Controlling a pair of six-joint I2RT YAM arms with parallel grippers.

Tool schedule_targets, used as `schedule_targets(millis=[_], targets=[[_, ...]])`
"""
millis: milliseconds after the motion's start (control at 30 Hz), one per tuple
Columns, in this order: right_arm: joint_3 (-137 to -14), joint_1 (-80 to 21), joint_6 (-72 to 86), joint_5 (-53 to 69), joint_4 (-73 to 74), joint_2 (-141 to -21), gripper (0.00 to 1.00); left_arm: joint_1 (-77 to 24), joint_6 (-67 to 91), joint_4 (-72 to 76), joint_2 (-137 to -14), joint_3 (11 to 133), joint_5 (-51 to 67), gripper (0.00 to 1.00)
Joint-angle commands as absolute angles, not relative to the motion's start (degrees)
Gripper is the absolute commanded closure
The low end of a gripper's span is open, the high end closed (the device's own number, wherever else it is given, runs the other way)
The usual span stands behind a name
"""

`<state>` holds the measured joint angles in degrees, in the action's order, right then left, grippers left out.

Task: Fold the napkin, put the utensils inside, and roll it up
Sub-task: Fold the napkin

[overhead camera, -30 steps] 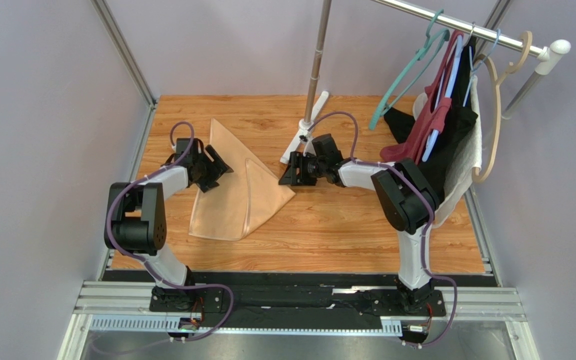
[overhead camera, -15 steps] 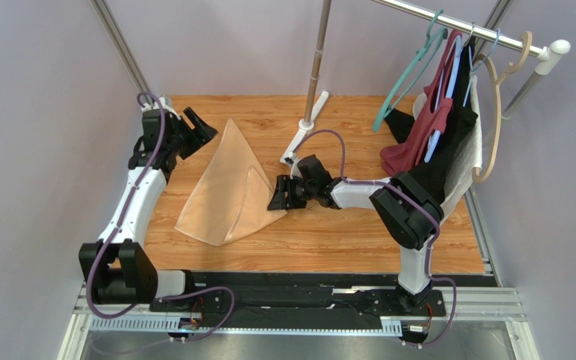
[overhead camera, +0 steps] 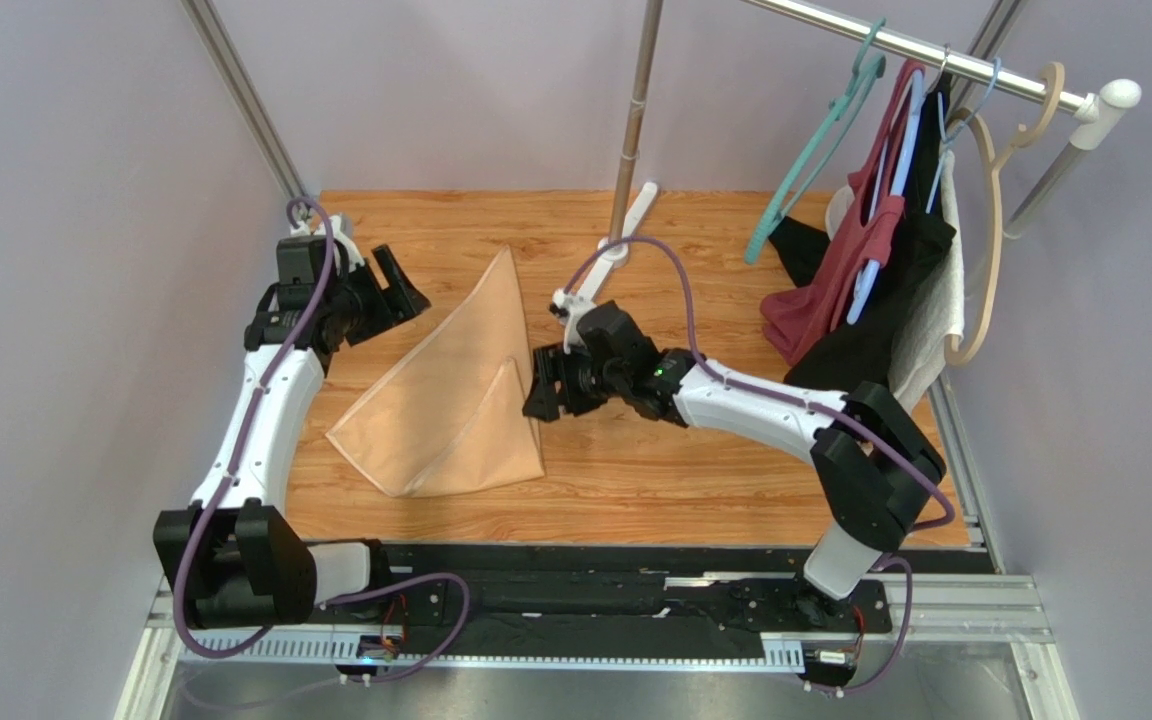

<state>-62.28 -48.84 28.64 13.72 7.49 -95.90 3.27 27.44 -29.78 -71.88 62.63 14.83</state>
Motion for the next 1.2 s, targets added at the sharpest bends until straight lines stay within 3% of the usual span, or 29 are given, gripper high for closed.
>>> schedule_targets(millis=[0, 433, 833, 967, 1167], targets=[[-73.88, -46.15, 19.96, 7.64, 11.33, -99.03, 0.36, 3.69, 21.01, -31.12, -68.91, 65.04, 12.4, 0.2], [-103.96, -39.38, 21.8, 11.86, 9.67, -129.45, 0.39, 3.95, 22.5, -31.55, -65.4, 56.43, 13.36, 0.21], [-105.56, -37.44, 24.96, 14.76, 7.56, -136.05, 0.42, 3.87, 23.03, -31.11, -66.09, 54.67, 16.17, 0.21], [-106.08, -37.53, 27.24, 16.69, 6.77, -138.07, 0.49, 3.96, 23.12, -31.38, -65.92, 53.53, 15.64, 0.21], [-105.65, -37.62, 29.7, 17.67, 6.68, -138.87, 0.71, 3.87, 23.38, -31.11, -66.8, 53.96, 16.79, 0.21]])
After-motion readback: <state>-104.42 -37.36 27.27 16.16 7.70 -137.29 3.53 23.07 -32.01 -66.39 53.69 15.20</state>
